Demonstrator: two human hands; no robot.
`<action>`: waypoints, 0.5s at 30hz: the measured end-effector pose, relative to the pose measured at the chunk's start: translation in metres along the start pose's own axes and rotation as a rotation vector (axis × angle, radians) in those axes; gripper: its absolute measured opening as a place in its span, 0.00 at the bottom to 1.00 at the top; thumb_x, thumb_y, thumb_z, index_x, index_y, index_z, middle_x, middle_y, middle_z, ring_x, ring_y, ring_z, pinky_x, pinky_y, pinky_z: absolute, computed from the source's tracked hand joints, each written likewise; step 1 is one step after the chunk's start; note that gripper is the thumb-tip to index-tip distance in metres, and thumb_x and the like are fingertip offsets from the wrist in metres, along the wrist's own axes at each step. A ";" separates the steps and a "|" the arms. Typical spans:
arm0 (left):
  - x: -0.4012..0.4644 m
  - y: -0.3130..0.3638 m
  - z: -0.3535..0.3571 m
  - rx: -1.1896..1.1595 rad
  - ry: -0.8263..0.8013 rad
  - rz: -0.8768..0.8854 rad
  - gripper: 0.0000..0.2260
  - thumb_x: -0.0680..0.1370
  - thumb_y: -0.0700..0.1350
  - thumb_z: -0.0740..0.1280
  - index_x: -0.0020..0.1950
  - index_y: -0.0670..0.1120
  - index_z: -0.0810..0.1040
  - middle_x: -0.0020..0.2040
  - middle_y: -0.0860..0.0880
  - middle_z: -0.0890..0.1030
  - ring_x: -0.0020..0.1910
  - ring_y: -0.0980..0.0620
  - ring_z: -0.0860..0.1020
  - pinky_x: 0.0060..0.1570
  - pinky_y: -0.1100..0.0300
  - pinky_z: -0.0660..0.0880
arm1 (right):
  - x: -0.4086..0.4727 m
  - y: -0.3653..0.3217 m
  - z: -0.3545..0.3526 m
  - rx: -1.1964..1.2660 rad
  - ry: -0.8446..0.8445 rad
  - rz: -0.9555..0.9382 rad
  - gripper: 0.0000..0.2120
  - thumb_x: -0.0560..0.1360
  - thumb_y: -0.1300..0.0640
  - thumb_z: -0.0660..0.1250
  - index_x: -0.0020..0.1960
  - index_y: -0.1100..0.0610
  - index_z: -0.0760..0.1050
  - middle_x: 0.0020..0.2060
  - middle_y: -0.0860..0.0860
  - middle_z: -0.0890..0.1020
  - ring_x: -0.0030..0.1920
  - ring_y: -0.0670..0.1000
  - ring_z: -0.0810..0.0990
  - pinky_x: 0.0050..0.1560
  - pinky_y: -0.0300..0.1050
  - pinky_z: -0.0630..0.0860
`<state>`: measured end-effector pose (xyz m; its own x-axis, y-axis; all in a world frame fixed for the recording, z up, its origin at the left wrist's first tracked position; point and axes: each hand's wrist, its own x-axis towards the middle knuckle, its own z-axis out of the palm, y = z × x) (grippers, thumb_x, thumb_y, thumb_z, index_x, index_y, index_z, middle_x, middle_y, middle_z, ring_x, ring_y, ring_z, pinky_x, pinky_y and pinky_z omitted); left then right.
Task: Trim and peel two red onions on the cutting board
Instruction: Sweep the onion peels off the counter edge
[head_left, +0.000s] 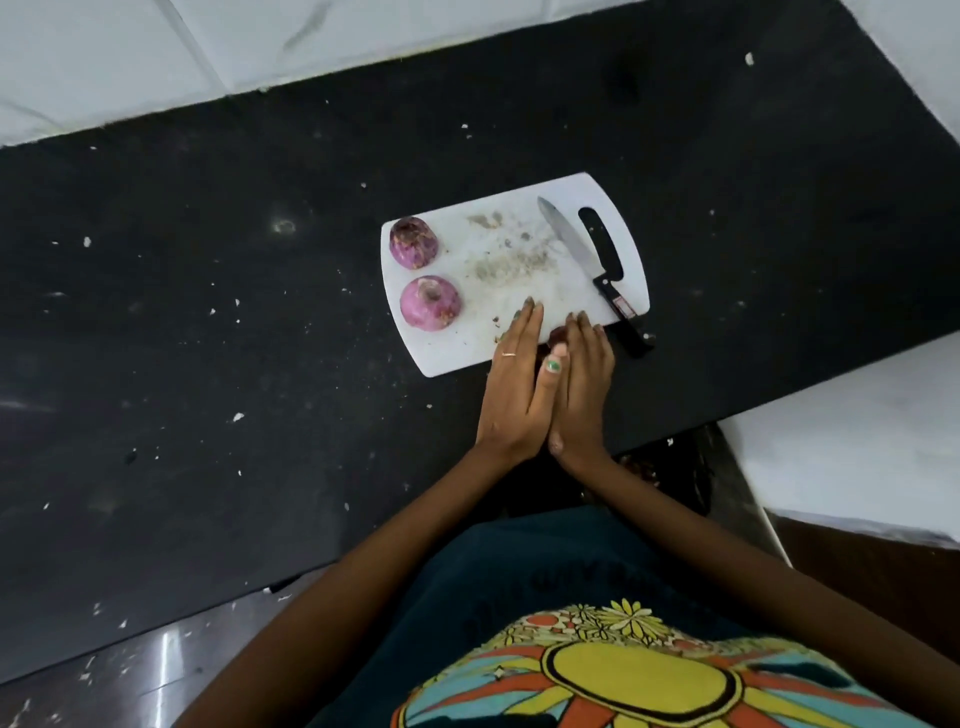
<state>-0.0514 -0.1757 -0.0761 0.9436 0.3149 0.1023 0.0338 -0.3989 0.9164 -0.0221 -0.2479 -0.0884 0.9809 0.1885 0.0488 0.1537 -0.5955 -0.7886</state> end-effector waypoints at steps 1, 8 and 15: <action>0.000 -0.001 0.000 -0.031 0.004 0.000 0.33 0.81 0.62 0.46 0.76 0.39 0.58 0.77 0.43 0.60 0.77 0.50 0.57 0.76 0.53 0.53 | -0.002 -0.003 0.001 0.051 0.004 0.011 0.25 0.81 0.51 0.48 0.73 0.64 0.61 0.74 0.58 0.62 0.75 0.51 0.52 0.74 0.41 0.51; 0.006 0.011 0.012 -0.406 -0.004 -0.162 0.28 0.80 0.55 0.50 0.75 0.41 0.62 0.76 0.46 0.63 0.75 0.56 0.60 0.75 0.57 0.56 | 0.002 -0.022 -0.004 0.397 0.018 0.303 0.18 0.83 0.53 0.53 0.68 0.58 0.70 0.67 0.54 0.71 0.70 0.50 0.65 0.69 0.43 0.67; 0.021 0.035 0.023 -0.848 0.075 -0.558 0.23 0.85 0.51 0.46 0.72 0.42 0.70 0.65 0.47 0.75 0.59 0.61 0.74 0.64 0.65 0.68 | 0.014 -0.050 -0.028 0.985 0.026 0.699 0.19 0.83 0.55 0.53 0.67 0.66 0.69 0.63 0.60 0.76 0.60 0.52 0.78 0.57 0.39 0.74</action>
<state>-0.0228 -0.2030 -0.0513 0.8405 0.3339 -0.4267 0.1910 0.5543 0.8101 -0.0130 -0.2372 -0.0315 0.8197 0.0406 -0.5713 -0.5568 0.2908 -0.7781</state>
